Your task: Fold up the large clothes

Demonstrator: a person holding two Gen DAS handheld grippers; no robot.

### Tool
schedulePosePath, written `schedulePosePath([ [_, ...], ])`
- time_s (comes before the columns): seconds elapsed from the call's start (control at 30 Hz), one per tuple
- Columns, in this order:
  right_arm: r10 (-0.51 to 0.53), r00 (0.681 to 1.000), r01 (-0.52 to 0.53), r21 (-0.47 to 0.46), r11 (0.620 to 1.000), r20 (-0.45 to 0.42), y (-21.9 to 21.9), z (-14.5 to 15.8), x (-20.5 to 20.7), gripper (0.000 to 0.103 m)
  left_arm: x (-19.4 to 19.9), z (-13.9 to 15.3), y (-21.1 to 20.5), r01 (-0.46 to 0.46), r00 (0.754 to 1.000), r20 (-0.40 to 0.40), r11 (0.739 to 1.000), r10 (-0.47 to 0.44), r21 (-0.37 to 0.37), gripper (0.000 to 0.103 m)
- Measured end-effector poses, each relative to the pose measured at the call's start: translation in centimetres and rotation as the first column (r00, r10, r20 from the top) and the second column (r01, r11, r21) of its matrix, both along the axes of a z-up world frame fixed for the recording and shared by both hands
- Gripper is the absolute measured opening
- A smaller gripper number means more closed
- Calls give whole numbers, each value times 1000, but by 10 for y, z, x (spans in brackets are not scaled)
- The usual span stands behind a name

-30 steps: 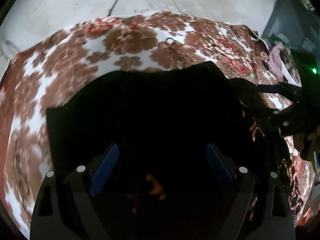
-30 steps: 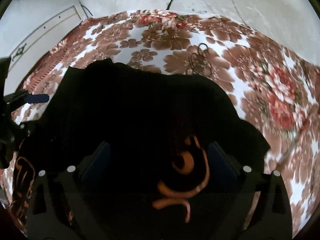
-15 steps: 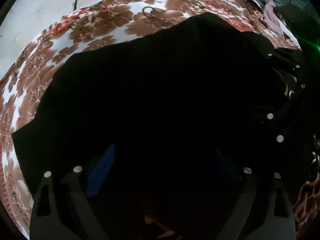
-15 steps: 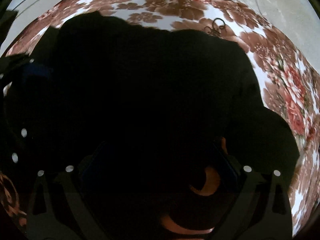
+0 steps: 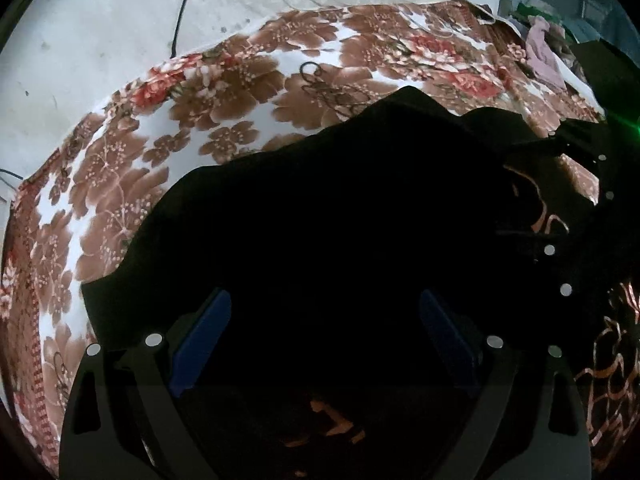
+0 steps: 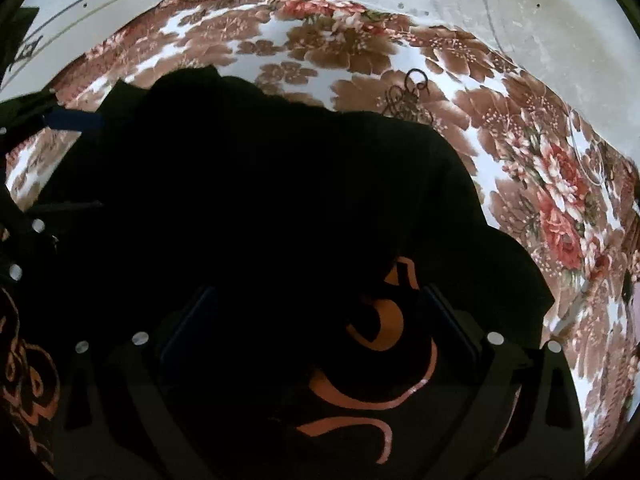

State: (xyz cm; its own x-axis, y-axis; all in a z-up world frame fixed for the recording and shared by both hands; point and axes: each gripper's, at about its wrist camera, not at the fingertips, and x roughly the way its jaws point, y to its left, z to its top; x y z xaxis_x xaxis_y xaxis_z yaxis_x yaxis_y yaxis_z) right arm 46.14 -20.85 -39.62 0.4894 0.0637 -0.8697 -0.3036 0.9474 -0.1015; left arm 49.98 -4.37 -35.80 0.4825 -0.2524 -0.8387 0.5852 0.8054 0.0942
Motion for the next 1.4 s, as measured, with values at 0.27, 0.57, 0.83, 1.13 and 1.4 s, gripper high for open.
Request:
schedulePosePath([
  [0.27, -54, 997, 55, 12, 998, -56, 6, -38, 26, 98, 21, -38, -12, -22, 999, -31, 999, 23, 25, 93],
  [0.57, 42, 999, -42, -35, 999, -6, 2, -52, 9, 98, 17, -63, -8, 14, 1000, -18, 999, -13, 32, 99],
  [0.83, -38, 999, 37, -64, 997, -13, -11, -17, -32, 98, -26, -24, 18, -48, 999, 24, 999, 48, 2, 97],
  [1.13, -180, 979, 178, -22, 984, -94, -41, 7, -141, 98, -144, -4, 77, -163, 985, -57, 986, 161, -29, 97],
  [1.4, -209, 970, 211, 6, 977, -123, -78, 9, -245, 98, -281, 1, 138, -349, 933, -95, 937, 347, -6, 97],
])
